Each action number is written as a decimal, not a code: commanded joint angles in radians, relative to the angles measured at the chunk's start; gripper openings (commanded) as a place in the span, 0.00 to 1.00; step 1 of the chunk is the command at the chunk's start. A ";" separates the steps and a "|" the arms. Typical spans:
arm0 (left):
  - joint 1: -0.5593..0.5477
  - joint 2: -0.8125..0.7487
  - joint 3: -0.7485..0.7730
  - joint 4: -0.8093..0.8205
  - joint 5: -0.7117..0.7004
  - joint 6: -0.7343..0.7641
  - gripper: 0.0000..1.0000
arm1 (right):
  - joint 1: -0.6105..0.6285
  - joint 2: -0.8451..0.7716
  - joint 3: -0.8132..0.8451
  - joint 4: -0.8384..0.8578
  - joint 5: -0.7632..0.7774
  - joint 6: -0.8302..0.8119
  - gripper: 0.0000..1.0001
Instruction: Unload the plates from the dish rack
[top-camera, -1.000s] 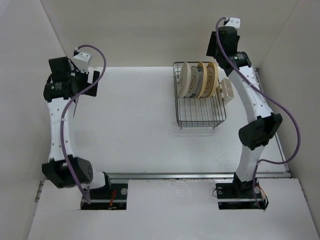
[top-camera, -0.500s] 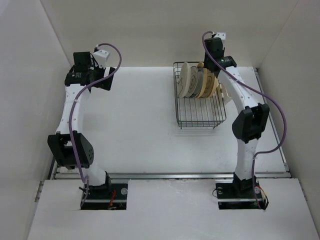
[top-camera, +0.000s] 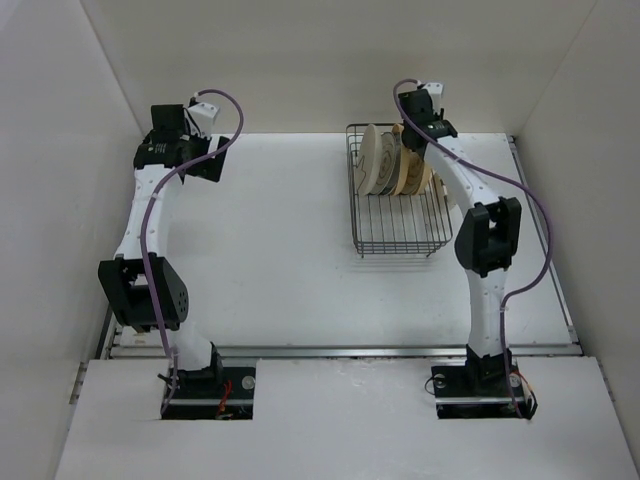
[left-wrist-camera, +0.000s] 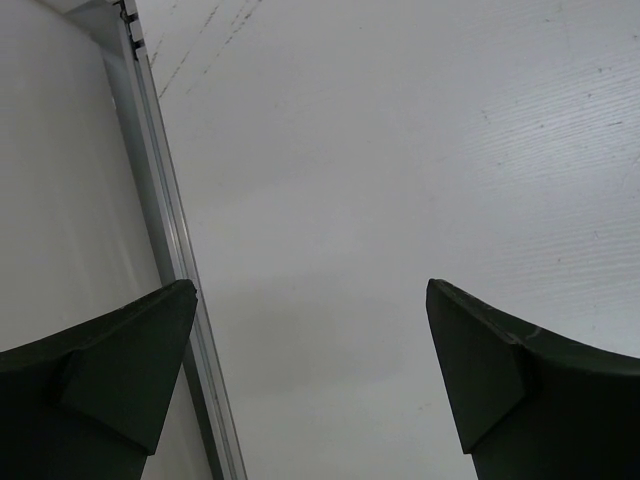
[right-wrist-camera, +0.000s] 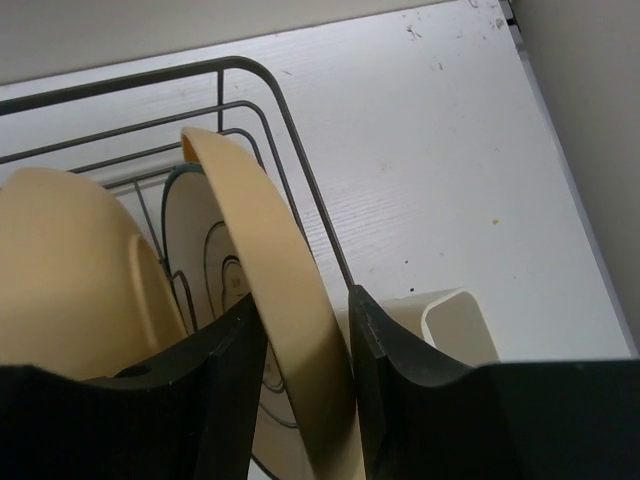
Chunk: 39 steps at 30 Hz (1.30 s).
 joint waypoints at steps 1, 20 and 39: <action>0.001 -0.008 0.048 0.027 -0.039 0.014 0.99 | -0.013 0.007 0.047 0.042 0.044 -0.008 0.43; 0.001 -0.008 0.012 -0.004 -0.030 0.033 0.99 | -0.013 -0.062 -0.006 0.070 0.047 -0.019 0.49; -0.019 -0.017 -0.030 -0.025 -0.094 0.056 0.99 | -0.013 -0.093 -0.064 0.117 0.066 -0.030 0.49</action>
